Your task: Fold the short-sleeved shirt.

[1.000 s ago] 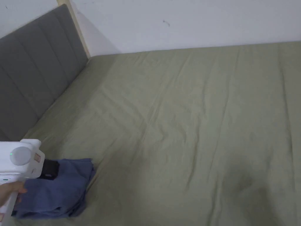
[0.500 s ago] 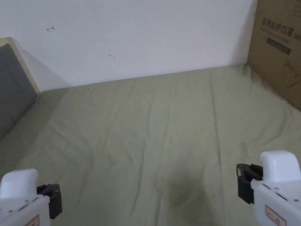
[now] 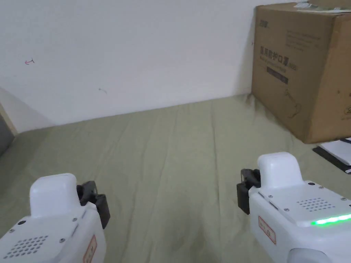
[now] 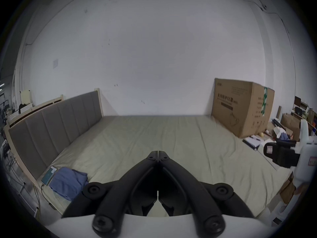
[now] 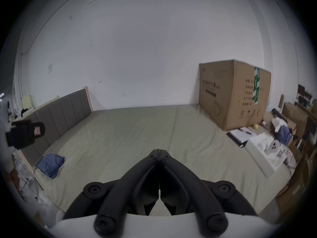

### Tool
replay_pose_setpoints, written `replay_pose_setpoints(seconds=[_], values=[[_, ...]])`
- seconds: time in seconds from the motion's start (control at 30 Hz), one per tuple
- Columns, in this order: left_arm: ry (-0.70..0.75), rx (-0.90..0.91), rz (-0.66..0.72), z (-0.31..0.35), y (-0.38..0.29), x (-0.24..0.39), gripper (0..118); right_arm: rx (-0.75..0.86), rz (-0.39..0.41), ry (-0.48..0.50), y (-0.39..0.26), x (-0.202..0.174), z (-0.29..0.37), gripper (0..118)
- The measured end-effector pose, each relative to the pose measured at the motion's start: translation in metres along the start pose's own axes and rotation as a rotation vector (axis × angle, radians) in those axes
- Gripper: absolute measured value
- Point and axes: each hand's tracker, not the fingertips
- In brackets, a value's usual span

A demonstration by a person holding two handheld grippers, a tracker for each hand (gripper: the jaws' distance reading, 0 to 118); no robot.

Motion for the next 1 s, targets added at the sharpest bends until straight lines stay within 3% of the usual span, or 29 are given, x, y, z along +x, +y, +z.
replay_pose_setpoints(seconds=[0.07,0.1,0.13,0.17,0.2,0.27,0.3,0.33,0.37,0.4,0.53,0.67,0.77,1.0], values=[[0.019,0.021,-0.023,0.003,0.008,0.001,3,0.032,0.006,-0.007,0.006,-0.002,0.004,0],[0.029,0.046,-0.022,0.004,0.011,-0.001,14,0.045,-0.002,-0.003,0.010,-0.002,0.005,0],[0.033,0.048,-0.019,0.006,0.015,-0.004,35,0.060,-0.014,-0.002,0.014,-0.002,0.007,3],[0.028,0.052,-0.019,0.008,0.019,-0.004,72,0.073,-0.028,0.005,0.017,-0.001,0.008,14],[0.015,0.058,-0.015,0.009,0.022,-0.006,94,0.081,-0.040,0.011,0.021,-0.004,0.010,27],[-0.048,0.107,0.024,0.013,0.026,-0.011,115,0.096,-0.050,0.032,0.025,-0.003,0.009,46],[-0.060,0.129,0.034,0.016,0.028,-0.012,115,0.095,-0.051,0.030,0.026,-0.002,0.007,57],[-0.056,0.117,0.023,0.017,0.032,-0.011,115,0.094,-0.050,0.029,0.028,-0.005,0.005,75],[-0.060,0.121,0.011,0.018,0.036,-0.010,115,0.087,-0.045,0.021,0.028,-0.005,0.003,101],[-0.057,0.130,-0.001,0.018,0.038,-0.009,115,0.077,-0.045,0.016,0.029,-0.005,0.001,112],[0.010,0.131,-0.096,0.015,0.042,0.001,115,0.098,-0.075,0.035,0.030,-0.004,0.004,118],[-0.050,0.066,-0.026,0.011,0.046,0.000,115,0.096,-0.043,0.025,0.035,-0.007,0.003,118],[-0.003,0.041,-0.033,0.011,0.049,0.002,115,0.098,-0.040,0.030,0.040,-0.008,0.003,118],[0.037,0.131,-0.063,0.022,0.053,0.002,115,0.093,-0.027,0.026,0.043,-0.013,0.001,118]])
